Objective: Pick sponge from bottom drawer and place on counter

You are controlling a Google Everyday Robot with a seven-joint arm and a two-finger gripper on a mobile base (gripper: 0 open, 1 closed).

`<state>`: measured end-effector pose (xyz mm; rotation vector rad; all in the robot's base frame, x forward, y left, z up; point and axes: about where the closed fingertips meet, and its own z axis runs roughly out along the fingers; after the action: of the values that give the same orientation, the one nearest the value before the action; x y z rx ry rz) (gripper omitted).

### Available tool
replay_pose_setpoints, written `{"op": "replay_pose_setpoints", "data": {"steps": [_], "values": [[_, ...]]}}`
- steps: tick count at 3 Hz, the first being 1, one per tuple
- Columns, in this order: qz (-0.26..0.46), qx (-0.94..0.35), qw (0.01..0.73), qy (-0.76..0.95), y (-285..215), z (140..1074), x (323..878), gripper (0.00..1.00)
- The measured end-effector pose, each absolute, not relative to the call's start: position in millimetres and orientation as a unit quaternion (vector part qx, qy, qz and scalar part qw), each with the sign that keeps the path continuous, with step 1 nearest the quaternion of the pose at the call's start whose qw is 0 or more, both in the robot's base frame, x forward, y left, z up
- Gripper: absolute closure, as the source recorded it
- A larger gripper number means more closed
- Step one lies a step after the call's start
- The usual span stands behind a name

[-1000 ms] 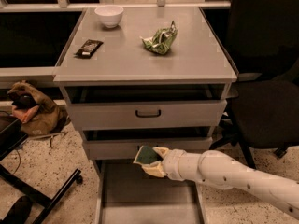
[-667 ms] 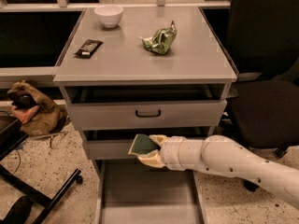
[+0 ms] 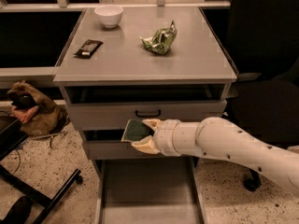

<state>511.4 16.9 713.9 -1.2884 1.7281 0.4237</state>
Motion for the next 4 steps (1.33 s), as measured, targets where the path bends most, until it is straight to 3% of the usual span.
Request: {"op": "replay_pose_setpoints", "data": {"steps": [1,3,4], "values": [[0.162,-0.527,0.458,0.697,17,733,510,1.0],[0.115,-0.55,0.512,0.65,14,875,526,1.0],[0.115,-0.55,0.512,0.65,14,875,526,1.0]]}}
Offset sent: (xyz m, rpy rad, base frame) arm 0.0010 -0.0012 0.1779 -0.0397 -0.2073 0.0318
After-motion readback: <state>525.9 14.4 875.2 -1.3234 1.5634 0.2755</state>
